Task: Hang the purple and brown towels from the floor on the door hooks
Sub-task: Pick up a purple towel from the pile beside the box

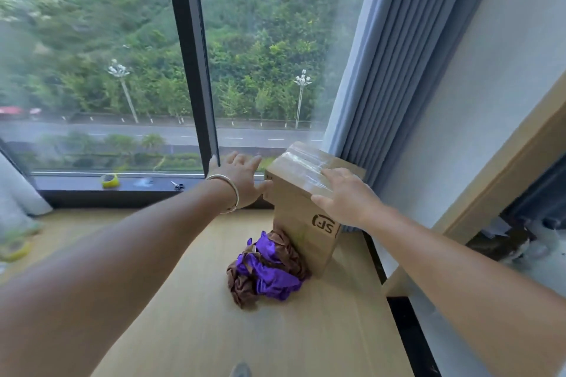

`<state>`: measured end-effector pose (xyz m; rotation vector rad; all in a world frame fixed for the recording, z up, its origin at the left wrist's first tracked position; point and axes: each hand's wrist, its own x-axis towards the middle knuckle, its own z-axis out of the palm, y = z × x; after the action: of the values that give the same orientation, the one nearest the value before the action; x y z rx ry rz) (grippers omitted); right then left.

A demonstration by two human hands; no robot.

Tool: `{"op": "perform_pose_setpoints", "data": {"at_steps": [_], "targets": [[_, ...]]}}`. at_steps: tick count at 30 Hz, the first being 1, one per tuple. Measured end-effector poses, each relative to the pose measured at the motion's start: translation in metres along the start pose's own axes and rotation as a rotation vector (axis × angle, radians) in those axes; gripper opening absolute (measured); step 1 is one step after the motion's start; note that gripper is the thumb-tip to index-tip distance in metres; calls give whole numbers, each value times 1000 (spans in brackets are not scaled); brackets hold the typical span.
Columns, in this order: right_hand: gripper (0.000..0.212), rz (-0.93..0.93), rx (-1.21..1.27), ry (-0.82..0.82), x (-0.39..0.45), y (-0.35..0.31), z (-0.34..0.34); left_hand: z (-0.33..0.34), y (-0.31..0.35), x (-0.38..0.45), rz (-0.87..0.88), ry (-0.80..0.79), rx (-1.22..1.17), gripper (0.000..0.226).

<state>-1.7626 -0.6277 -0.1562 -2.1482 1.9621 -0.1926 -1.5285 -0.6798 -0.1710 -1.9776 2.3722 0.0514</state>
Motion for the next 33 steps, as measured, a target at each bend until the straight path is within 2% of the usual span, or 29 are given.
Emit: {"op": "perform_pose_setpoints", "data": {"at_steps": [8,16,25,29,33], "targets": [[69,50,-38,-201,137,-3,86,107,-67,113,-42,-190,-105,73],[67,100,-36,-438,197,29,216,247,-83,162,-107,-432,-147,68],[67,116,8,-624,251,92,419,450,-81,194,-206,-606,-281,66],[67,94,10,-639,278,116,515,546,-82,210,-236,-653,-341,67],[67,57,-9,-614,311,137,607,638,-86,238,-253,-623,-341,66]]}}
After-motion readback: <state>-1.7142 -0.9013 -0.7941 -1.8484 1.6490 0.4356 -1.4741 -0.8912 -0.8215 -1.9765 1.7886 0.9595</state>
